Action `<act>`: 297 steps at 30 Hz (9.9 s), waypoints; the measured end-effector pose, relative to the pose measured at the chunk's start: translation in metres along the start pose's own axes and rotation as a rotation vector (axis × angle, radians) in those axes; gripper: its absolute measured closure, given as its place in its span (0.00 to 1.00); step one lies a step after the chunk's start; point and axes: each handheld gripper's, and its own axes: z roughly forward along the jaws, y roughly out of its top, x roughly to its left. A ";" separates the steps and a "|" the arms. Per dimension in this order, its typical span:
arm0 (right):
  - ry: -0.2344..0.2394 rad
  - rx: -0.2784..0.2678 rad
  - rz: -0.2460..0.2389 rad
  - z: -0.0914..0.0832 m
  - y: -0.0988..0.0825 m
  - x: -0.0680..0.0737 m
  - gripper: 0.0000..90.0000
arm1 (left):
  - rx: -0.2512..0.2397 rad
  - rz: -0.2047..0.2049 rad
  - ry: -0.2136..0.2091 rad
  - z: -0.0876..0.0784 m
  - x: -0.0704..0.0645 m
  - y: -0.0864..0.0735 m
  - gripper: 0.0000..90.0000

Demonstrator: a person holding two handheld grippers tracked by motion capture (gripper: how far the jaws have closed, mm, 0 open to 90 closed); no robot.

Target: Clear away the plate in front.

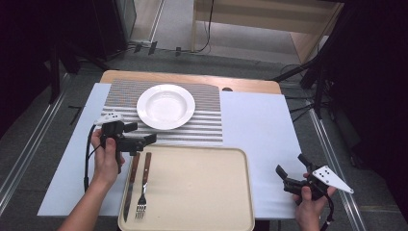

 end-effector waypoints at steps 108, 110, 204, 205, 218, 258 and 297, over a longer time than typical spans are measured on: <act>0.037 0.004 -0.027 0.001 0.000 0.003 0.00 | 0.132 -0.328 0.161 0.107 0.133 0.035 0.34; 0.037 0.004 -0.025 0.001 0.000 0.003 0.00 | 0.132 -0.336 0.176 0.109 0.133 0.035 0.42; 0.014 0.006 -0.040 0.003 0.000 0.005 0.00 | 0.084 -0.365 0.154 0.095 0.098 0.044 0.91; 0.014 0.006 -0.040 0.003 0.000 0.005 0.00 | 0.083 -0.363 0.151 0.094 0.098 0.043 0.91; 0.017 0.010 -0.050 0.004 0.000 0.006 0.00 | 0.070 -0.324 0.100 0.084 0.085 0.043 0.91; 0.015 0.014 -0.056 0.004 0.000 0.007 0.00 | 0.063 -0.249 -0.056 0.054 0.024 0.027 0.91; 0.012 0.021 -0.065 0.004 0.000 0.008 0.00 | 0.149 -0.261 -0.212 0.029 -0.032 -0.055 0.91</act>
